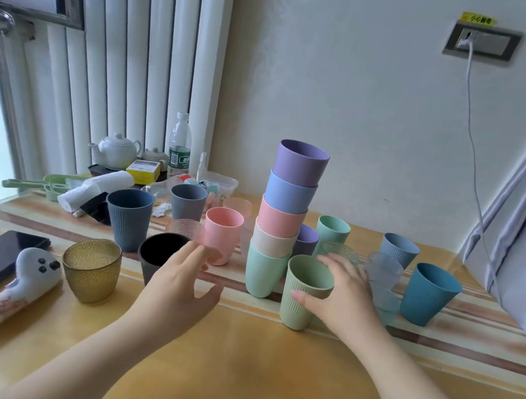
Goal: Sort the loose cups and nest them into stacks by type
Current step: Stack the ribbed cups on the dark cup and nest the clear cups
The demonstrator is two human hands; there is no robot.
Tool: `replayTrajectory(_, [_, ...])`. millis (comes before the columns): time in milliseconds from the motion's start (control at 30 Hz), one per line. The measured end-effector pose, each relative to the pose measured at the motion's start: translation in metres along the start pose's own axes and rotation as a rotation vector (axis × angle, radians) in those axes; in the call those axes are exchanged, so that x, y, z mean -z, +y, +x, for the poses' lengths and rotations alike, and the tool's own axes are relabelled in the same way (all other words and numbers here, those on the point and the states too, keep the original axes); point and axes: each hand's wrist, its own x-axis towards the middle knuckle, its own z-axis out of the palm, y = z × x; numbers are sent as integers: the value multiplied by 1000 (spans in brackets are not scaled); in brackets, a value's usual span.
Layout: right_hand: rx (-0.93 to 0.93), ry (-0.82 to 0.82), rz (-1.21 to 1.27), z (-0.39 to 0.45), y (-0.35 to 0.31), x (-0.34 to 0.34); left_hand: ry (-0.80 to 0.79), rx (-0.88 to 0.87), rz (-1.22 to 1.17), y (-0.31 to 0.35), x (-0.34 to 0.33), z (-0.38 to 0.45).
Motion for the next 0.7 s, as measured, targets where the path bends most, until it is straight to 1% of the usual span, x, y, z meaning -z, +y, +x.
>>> replayTrajectory(67, [39, 72, -3, -2, -8, 1, 12, -19, 43, -1, 6, -2])
replayTrajectory(133, [132, 148, 50, -4, -22, -2, 37, -42, 94, -5, 13, -3])
replayTrajectory(167, [182, 153, 83, -4, -31, -4, 54, -35, 128, -8, 18, -4])
replayTrajectory(233, [274, 77, 159, -7, -54, -9, 90, 11, 210, -15, 26, -5])
replayTrajectory(300, [335, -80, 234, -11, -77, -16, 107, 79, 291, -26, 32, -9])
replayTrajectory(333, [353, -160, 253, -12, -86, -21, 97, 121, 306, -32, 34, -11])
replayTrajectory(400, [368, -277, 260, -12, -101, -31, 40, 217, 264, -38, 37, -14])
replayTrajectory(467, [366, -329, 255, -11, -110, -41, -21, 299, 172, -44, 38, -16])
replayTrajectory(533, [348, -365, 261, -10, -114, -49, -43, 351, 101, -49, 38, -16])
replayTrajectory(633, [297, -400, 301, -9, -114, -57, 16, 383, -3, -49, 40, -14])
replayTrajectory(700, [264, -403, 350, -9, -114, -57, 30, 355, -90, -45, 42, -12])
